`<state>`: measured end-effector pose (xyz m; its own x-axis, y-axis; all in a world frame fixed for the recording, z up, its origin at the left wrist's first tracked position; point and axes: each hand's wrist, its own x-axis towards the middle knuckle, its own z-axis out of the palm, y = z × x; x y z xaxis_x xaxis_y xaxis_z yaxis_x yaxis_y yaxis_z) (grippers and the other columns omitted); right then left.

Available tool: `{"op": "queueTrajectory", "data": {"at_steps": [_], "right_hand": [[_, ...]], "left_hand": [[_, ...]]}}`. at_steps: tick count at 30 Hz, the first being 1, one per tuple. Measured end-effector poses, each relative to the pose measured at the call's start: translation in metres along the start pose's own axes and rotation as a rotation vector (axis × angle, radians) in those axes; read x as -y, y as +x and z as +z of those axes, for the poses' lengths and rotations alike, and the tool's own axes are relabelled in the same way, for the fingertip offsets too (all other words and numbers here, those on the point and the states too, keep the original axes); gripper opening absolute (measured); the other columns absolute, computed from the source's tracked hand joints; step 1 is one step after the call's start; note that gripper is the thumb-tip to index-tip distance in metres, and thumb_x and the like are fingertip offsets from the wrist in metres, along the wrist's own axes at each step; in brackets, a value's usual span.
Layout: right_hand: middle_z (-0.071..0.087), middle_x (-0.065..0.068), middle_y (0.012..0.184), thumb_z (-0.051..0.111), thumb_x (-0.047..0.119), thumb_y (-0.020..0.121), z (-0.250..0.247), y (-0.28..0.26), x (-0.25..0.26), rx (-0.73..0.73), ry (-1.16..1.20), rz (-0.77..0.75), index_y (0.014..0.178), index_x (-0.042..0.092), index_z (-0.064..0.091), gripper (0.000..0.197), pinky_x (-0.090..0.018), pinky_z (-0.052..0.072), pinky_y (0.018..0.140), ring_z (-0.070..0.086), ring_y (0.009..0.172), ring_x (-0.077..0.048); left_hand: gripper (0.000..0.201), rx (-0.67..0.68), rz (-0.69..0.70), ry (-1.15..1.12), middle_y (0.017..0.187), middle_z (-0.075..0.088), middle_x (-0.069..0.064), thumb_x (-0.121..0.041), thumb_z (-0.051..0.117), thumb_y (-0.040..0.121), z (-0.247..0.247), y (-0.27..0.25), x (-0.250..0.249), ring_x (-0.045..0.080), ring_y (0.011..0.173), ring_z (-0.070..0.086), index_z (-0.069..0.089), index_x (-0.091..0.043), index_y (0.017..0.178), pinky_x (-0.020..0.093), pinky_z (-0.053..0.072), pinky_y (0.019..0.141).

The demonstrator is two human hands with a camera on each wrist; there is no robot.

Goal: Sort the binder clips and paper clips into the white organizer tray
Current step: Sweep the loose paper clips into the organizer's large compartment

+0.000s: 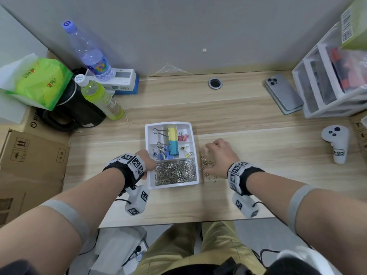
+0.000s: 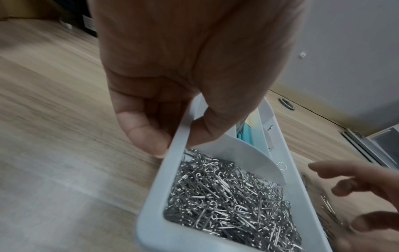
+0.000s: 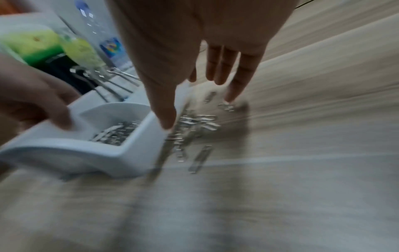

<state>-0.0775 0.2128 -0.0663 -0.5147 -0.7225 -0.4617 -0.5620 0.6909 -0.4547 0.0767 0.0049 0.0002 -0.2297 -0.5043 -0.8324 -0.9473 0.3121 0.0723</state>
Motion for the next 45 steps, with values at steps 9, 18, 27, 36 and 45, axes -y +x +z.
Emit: {"op": "queueTrajectory", "data": {"at_steps": [9,18,27,36,45], "right_hand": [[0.037,-0.001,0.129,0.088,0.034,0.054,0.022,0.006,-0.02,0.068,0.014,-0.043,0.138,0.021,0.047,0.095,-0.031,0.039,0.104,0.035,0.117,-0.02],[0.037,-0.002,0.128,0.081,0.037,0.061,0.032,0.011,-0.008,0.046,0.078,-0.111,0.142,0.019,0.041,0.092,-0.035,0.04,0.107,0.036,0.118,-0.019],[0.045,-0.001,0.121,0.078,0.023,0.073,0.042,0.014,-0.004,-0.045,0.106,-0.119,0.126,0.026,0.06,0.056,-0.032,0.037,0.102,0.038,0.111,-0.019],[0.055,0.0,0.111,0.066,0.01,0.084,0.052,0.012,-0.003,-0.115,0.142,-0.148,0.099,0.017,0.071,0.017,-0.026,0.033,0.094,0.041,0.108,-0.02],[0.06,-0.006,0.103,0.057,0.006,0.087,0.049,0.005,-0.003,-0.107,0.123,-0.121,0.096,0.01,0.073,0.018,-0.033,0.042,0.087,0.05,0.102,-0.024]], "left_hand": [[0.029,0.001,0.01,-0.03,0.05,0.029,0.002,0.003,0.043,0.083,0.0,0.001,0.0,0.013,0.024,0.029,0.029,-0.015,0.065,0.014,0.026,0.035],[0.03,-0.002,0.017,-0.043,0.052,0.03,0.003,0.004,0.044,0.084,0.001,0.001,0.001,0.014,0.023,0.029,0.029,-0.015,0.065,0.012,0.026,0.034],[0.03,-0.019,0.016,-0.04,0.052,0.033,0.004,0.003,0.044,0.085,0.003,0.001,0.001,0.015,0.033,0.033,0.03,-0.014,0.064,0.012,0.027,0.033],[0.031,-0.02,0.009,-0.027,0.05,0.033,0.004,0.002,0.045,0.084,0.002,0.001,0.0,0.016,0.03,0.034,0.03,-0.013,0.061,0.012,0.027,0.033],[0.033,-0.015,0.006,-0.035,0.052,0.029,0.002,0.004,0.044,0.085,0.003,0.001,-0.001,0.015,0.03,0.03,0.027,-0.015,0.064,0.011,0.026,0.033]]}}
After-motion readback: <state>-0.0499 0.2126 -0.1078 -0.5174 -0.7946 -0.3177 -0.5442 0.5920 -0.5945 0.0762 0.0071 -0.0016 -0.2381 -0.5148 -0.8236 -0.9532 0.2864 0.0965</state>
